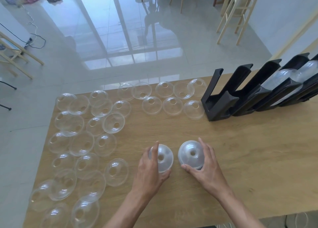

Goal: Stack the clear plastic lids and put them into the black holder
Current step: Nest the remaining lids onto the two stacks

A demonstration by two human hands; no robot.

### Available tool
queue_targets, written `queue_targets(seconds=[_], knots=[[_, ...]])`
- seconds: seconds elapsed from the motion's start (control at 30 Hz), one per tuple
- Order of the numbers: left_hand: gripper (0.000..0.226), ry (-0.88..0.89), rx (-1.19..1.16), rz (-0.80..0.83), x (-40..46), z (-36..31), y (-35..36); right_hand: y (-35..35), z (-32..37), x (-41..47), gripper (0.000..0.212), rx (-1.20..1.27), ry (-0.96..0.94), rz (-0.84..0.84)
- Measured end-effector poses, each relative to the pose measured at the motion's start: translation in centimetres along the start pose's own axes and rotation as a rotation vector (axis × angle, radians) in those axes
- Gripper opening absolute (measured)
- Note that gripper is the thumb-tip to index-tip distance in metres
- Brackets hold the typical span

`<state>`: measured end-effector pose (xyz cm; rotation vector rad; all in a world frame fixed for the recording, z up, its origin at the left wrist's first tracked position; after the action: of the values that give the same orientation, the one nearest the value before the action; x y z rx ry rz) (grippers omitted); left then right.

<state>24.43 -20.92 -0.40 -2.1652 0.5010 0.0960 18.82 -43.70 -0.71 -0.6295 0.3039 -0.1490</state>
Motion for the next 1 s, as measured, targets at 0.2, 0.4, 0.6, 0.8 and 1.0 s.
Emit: queue_targets(seconds=[0.2,0.4,0.6,0.8,1.0], knots=[[0.119,-0.046,0.111,-0.098,1.0,-0.9,-3.0,-3.8,0.6,2.5,0.091,0.043,-0.016,-0.17],[0.095,-0.023,0.174,-0.153,8.8,-1.9,-7.6,-5.9,1.6,10.0,0.071,-0.046,-0.087,-0.194],[0.094,0.002,0.345,-0.028,17.3,-1.9,-7.7,-3.7,2.3,15.1,0.079,-0.348,-0.092,0.008],[0.089,0.03,0.457,-0.001,18.8,-1.4,-6.8,-3.3,2.5,15.9,0.081,-0.559,-0.071,-0.008],[0.093,-0.028,0.447,-0.031,17.0,0.0,-5.6,-2.8,1.9,15.5,0.089,-0.633,-0.048,-0.029]])
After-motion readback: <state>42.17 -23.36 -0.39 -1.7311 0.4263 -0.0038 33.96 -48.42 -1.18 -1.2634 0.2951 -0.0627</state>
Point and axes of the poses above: each hand's wrist, its own x-axis towards the middle knuckle, its own y-axis out of the palm, z = x × y, the point moved 7 cm from there along x, towards the middle knuckle, and after that the axes turned 5 degrees about -x, right-handed, at the moved point
